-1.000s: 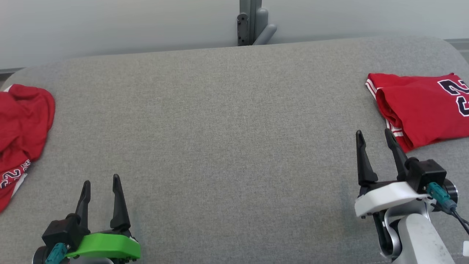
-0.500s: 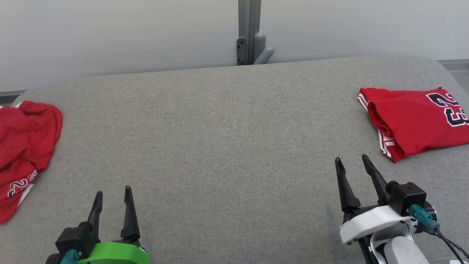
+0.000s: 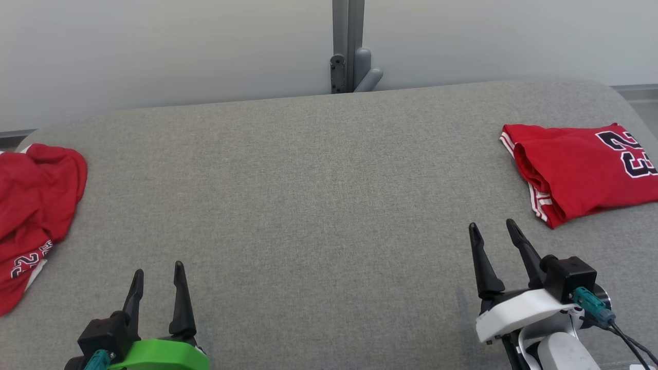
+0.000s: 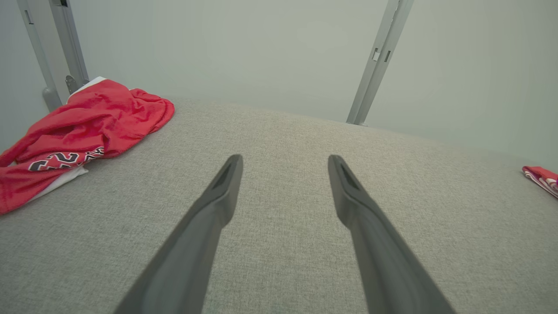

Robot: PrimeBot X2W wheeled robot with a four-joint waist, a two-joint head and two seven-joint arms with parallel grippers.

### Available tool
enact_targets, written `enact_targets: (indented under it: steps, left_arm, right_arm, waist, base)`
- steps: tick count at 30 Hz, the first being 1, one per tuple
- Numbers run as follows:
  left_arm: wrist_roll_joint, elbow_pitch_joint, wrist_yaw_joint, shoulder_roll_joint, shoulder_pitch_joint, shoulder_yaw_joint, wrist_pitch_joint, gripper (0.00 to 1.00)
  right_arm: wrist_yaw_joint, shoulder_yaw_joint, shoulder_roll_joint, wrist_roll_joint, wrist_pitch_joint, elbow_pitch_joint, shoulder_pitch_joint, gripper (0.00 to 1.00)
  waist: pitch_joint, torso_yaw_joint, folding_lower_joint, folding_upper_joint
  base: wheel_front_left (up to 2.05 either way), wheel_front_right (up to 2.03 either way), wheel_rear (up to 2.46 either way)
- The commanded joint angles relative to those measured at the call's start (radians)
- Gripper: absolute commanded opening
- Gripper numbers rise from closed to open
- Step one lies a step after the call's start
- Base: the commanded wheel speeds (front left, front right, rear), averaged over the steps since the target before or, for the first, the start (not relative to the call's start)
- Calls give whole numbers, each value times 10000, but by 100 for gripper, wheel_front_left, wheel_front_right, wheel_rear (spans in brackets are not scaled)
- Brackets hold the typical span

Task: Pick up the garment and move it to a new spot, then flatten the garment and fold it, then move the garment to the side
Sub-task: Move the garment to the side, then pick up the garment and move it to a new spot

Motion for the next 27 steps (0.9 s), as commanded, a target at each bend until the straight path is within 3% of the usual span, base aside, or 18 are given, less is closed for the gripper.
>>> enact_targets:
  steps: [1, 7, 12, 27]
  left_arm:
    - [27, 8, 19, 2, -72, 38, -9, 100]
    - [44, -5, 14, 3, -49, 29, -9, 100]
    - [107, -13, 41, 4, -50, 83, -9, 100]
    - [359, -356, -5, 111, 580, 405, -9, 100]
  right_arm:
    - [-18, 0, -16, 69, -38, 48, 13, 100]
    - [-18, 71, -16, 16, -39, 138, 92, 100]
    - [-18, 69, -16, 31, -39, -5, 204, 100]
    - [-16, 306, -14, 400, -38, -8, 573, 100]
  waist:
    - [-18, 9, 1, 71]
    - [-57, 120, 1, 71]
    - [-196, 699, 1, 71]
    - [-751, 4776, 1, 71]
  base:
    - [0, 0, 0]
    - [0, 0, 0]
    - [0, 0, 0]
    - [0, 0, 0]
